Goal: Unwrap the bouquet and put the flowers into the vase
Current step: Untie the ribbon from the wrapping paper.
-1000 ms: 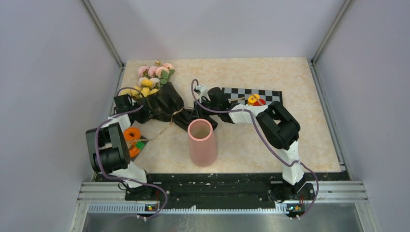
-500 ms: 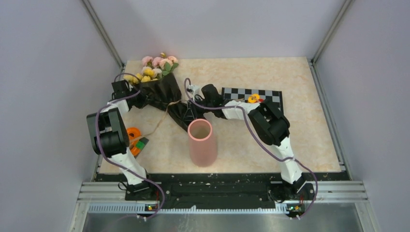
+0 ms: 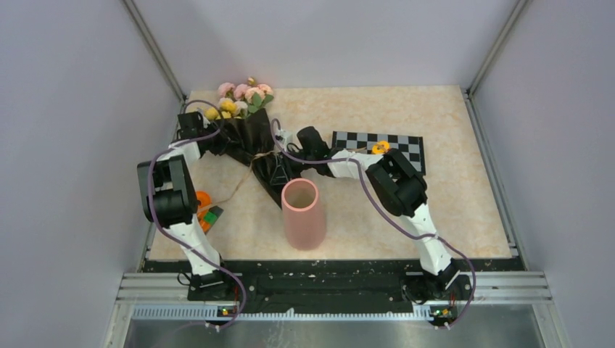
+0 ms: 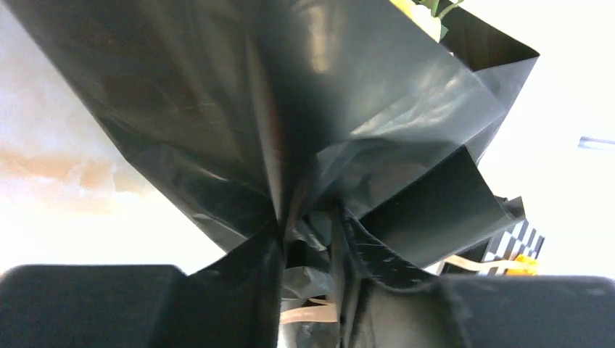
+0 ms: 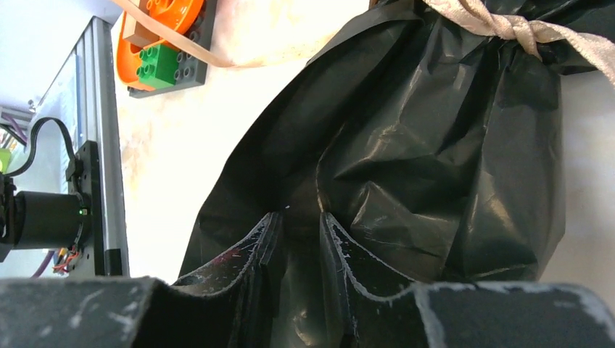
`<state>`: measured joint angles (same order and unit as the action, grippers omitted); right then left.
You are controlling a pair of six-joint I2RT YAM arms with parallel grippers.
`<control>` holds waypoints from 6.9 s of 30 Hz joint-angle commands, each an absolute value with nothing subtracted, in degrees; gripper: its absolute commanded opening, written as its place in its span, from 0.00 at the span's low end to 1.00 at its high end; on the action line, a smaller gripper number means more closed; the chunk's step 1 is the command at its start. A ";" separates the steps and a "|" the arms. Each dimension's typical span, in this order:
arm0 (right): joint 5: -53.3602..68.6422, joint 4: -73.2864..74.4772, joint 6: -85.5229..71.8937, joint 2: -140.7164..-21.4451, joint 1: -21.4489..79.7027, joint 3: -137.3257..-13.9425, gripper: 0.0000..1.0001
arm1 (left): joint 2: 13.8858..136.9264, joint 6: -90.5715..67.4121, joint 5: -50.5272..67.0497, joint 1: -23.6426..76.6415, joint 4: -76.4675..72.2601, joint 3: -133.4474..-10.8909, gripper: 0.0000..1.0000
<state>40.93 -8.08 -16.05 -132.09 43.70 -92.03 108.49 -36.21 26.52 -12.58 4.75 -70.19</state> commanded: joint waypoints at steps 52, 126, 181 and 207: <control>37.80 -11.39 -19.26 -123.33 45.40 -82.97 0.51 | 87.07 -40.18 26.02 -2.71 -1.39 -38.89 0.52; 30.47 -17.40 -20.55 -138.49 48.19 -100.72 0.49 | 77.30 -30.41 13.61 -2.18 15.29 -38.72 0.17; 22.88 -28.69 -23.62 -127.94 48.74 -86.99 0.00 | 71.44 -24.04 14.87 -2.28 14.42 -48.09 0.50; 23.61 -28.31 -24.95 -129.52 48.08 -88.64 0.00 | 81.15 -23.17 19.50 -0.03 7.86 -45.01 0.47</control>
